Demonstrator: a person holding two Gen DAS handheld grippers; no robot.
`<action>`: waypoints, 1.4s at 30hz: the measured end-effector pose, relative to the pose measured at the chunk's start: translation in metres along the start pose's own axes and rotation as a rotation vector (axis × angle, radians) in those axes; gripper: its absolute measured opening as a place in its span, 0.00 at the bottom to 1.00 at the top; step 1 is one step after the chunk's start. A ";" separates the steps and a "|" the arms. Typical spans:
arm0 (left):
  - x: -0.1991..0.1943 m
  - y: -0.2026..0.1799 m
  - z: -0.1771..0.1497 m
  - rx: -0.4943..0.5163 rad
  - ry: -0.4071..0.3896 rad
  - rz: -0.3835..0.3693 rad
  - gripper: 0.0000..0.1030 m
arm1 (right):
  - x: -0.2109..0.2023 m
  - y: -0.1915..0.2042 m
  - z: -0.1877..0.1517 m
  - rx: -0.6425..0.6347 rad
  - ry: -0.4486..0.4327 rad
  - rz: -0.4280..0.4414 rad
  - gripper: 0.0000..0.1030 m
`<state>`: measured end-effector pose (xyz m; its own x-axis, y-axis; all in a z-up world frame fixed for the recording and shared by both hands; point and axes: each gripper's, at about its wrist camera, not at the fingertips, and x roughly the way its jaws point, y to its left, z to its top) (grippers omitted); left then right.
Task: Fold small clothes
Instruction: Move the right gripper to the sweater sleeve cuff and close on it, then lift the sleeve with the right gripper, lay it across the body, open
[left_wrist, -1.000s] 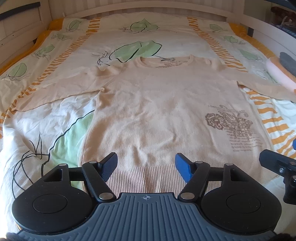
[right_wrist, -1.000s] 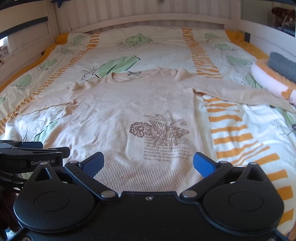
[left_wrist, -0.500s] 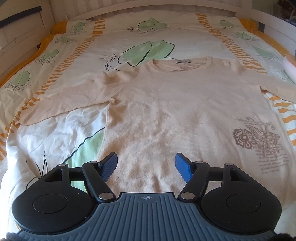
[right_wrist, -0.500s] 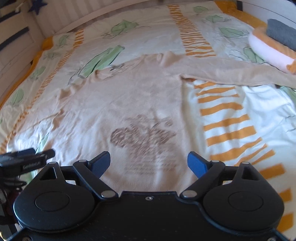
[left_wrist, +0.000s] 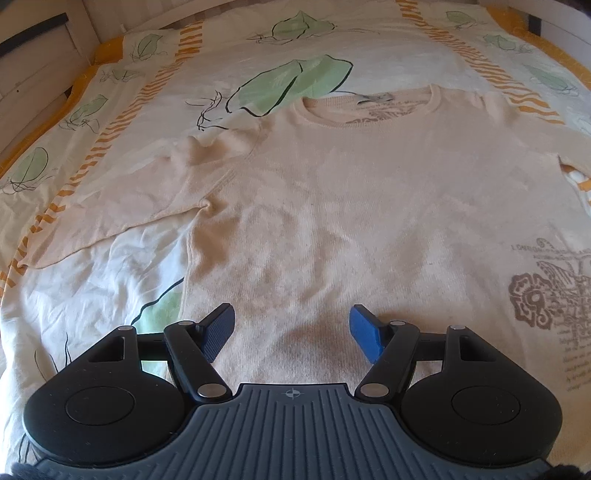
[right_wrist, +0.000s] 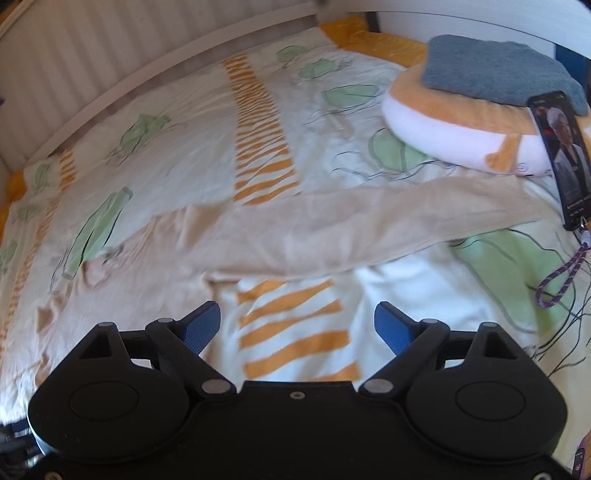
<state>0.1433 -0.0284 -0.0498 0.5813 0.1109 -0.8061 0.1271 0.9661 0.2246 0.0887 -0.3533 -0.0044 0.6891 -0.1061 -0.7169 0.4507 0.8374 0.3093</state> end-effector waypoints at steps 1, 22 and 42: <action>0.004 -0.001 -0.001 0.006 0.011 0.006 0.66 | 0.001 -0.007 0.003 0.010 -0.011 -0.019 0.88; 0.021 -0.003 -0.004 0.005 -0.010 0.009 0.74 | 0.059 -0.150 0.033 0.389 -0.097 -0.148 0.71; 0.025 0.010 -0.005 -0.040 -0.016 -0.057 0.75 | 0.020 0.075 0.095 -0.095 -0.200 0.187 0.11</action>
<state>0.1554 -0.0150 -0.0708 0.5869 0.0523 -0.8079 0.1285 0.9793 0.1567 0.1902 -0.3435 0.0639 0.8579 -0.0410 -0.5122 0.2567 0.8978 0.3579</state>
